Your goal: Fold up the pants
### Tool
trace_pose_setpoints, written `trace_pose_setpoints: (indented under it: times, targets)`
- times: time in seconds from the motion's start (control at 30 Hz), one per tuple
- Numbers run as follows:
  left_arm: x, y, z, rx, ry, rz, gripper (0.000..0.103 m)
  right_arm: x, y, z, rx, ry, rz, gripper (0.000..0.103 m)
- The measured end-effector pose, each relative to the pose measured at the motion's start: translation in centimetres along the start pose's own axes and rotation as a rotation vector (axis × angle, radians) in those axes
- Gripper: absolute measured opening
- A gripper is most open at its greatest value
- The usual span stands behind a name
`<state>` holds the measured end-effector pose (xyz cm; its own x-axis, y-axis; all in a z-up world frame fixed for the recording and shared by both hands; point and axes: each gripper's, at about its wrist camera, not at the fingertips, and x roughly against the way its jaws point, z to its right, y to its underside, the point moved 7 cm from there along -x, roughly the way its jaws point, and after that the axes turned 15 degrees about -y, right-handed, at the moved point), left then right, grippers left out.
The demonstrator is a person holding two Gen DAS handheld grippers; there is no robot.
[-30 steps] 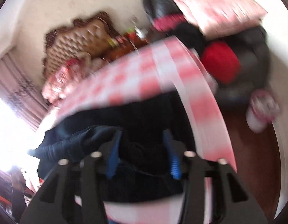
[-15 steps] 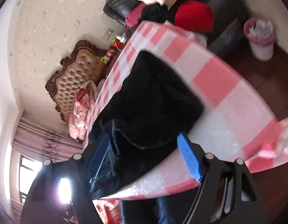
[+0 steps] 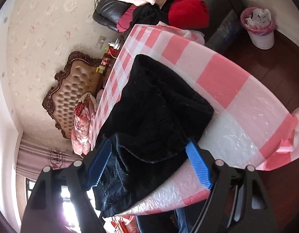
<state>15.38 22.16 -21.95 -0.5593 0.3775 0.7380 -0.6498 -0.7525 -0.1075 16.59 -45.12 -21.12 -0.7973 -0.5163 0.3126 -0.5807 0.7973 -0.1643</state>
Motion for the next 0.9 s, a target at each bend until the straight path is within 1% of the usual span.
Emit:
trace_pose_setpoints:
  times: [0.17, 0.27, 0.3, 0.33, 0.37, 0.4, 0.43, 0.47, 0.5, 0.53, 0.57, 0.63, 0.7, 0.73, 0.83, 0.87, 0.9]
  targets:
    - [-0.2, -0.2, 0.4, -0.019, -0.048, -0.003, 0.048, -1.0, -0.7, -0.7, 0.005, 0.005, -0.007, 0.082]
    - [-0.7, -0.7, 0.4, -0.043, -0.101, 0.006, 0.028, -1.8, -1.3, -0.1, -0.021, 0.034, -0.004, 0.081]
    - [-1.1, -0.9, 0.3, -0.046, -0.114, 0.005, 0.012, -2.1, -1.5, 0.2, -0.024, 0.046, 0.000, 0.076]
    - [-1.4, -1.0, 0.3, -0.049, -0.123, -0.005, 0.005, -2.4, -1.7, 0.2, -0.012, 0.069, 0.001, 0.067]
    - [-1.5, -1.1, 0.5, -0.056, -0.123, -0.004, 0.002, -2.6, -2.0, 0.2, 0.009, 0.099, 0.005, 0.028]
    - [-1.3, -1.3, 1.0, -0.073, -0.129, 0.001, 0.000, -3.0, -2.4, 0.1, 0.022, 0.111, 0.005, 0.021]
    - [-1.0, -1.5, 1.6, -0.083, -0.127, 0.002, 0.000, -3.3, -2.8, -0.5, 0.038, 0.105, -0.003, 0.020]
    - [-0.4, -1.9, 2.5, -0.098, -0.111, 0.008, 0.000, -3.6, -3.4, -1.6, 0.082, 0.102, -0.010, 0.019]
    - [1.0, -2.6, 4.0, -0.122, -0.086, 0.034, 0.000, -3.6, -4.2, -3.4, 0.150, 0.100, -0.007, 0.019]
    - [2.2, -2.9, 4.8, -0.138, -0.066, 0.056, 0.000, -3.3, -4.9, -5.1, 0.188, 0.081, -0.001, 0.019]
    - [3.9, -3.0, 6.0, -0.158, -0.036, 0.083, 0.000, -2.9, -5.2, -6.3, 0.214, 0.061, 0.001, 0.017]
    - [6.1, -2.4, 6.8, -0.188, -0.021, 0.121, 0.000, -1.8, -5.6, -7.5, 0.245, 0.047, 0.011, 0.017]
    - [6.9, -1.3, 5.2, -0.187, -0.035, 0.130, 0.000, -1.0, -5.3, -6.3, 0.247, 0.077, 0.014, 0.017]
    - [6.5, -0.8, 4.0, -0.177, -0.048, 0.114, 0.000, -0.7, -5.1, -5.3, 0.243, 0.100, 0.009, 0.017]
    - [3.7, 1.2, -1.4, -0.085, -0.084, 0.021, 0.000, -0.8, -4.2, -0.5, 0.177, 0.164, -0.030, 0.017]
    - [3.0, 1.7, -2.6, -0.059, -0.092, 0.004, 0.000, -0.9, -3.9, 0.8, 0.172, 0.192, -0.040, 0.017]
    - [2.7, 2.0, -3.4, -0.046, -0.090, 0.002, 0.000, -0.9, -3.8, 1.4, 0.170, 0.196, -0.043, 0.017]
